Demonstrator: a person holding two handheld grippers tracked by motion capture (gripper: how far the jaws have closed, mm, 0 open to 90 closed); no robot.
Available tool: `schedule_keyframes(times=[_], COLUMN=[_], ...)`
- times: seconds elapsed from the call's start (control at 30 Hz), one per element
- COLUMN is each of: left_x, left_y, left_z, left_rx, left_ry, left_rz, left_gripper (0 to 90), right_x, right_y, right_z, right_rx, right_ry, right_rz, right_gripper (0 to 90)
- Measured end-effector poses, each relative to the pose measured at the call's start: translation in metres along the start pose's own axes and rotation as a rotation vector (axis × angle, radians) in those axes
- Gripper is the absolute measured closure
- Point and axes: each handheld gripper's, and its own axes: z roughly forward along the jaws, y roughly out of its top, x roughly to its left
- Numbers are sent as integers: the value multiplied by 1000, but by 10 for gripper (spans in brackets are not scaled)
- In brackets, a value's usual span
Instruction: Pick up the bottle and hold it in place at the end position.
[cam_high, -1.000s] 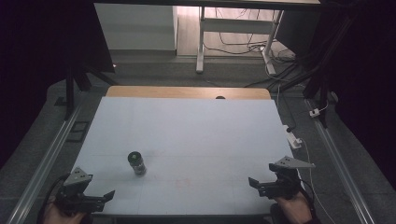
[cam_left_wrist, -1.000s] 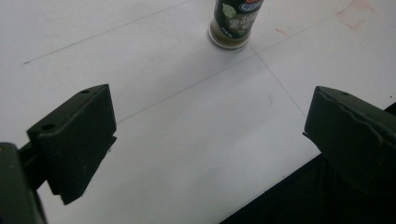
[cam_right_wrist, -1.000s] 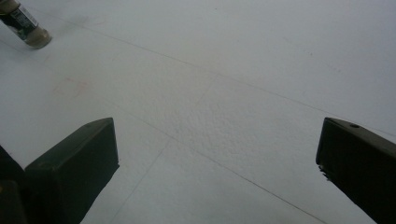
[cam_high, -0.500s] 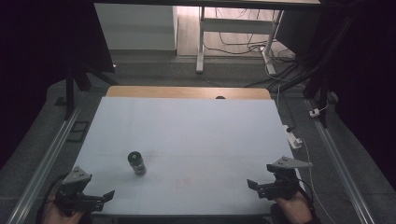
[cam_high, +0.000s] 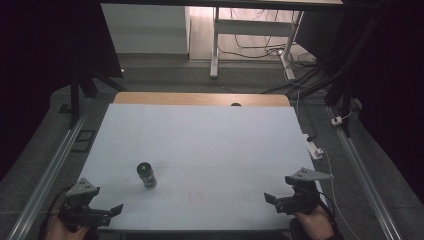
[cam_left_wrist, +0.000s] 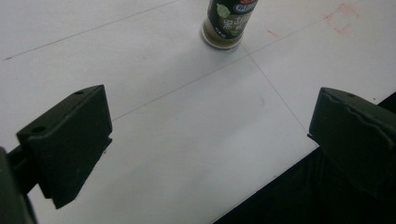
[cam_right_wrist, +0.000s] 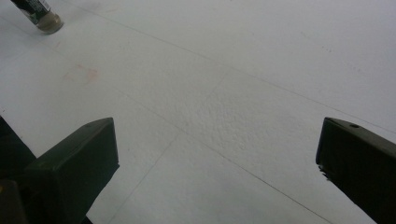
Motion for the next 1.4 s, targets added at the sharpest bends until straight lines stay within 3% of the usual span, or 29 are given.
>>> schedule_keyframes(times=[0.2, 0.53, 1.0, 1.23, 1.4], left_x=[0, -3, -5, -5, -5], left_y=[0, 4, 19, 26, 34], left_z=[-2, 1, 15, 25, 33], left_rx=[-21, -54, -109, -120, -87], left_ry=[-5, -9, -61, -83, -69], left_rz=[-4, 56, 130, 123, 108], left_gripper=[0, 3, 0, 0, 0], right_x=[1, 1, 2, 1, 2], right_y=[0, 0, 1, 1, 1], right_z=[0, 1, 2, 2, 3], right_rx=[6, 11, 22, 25, 27], right_ry=[-1, 4, 4, 6, 5], right_rz=[-4, -12, -17, -16, -16], right_gripper=[0, 0, 0, 0, 0])
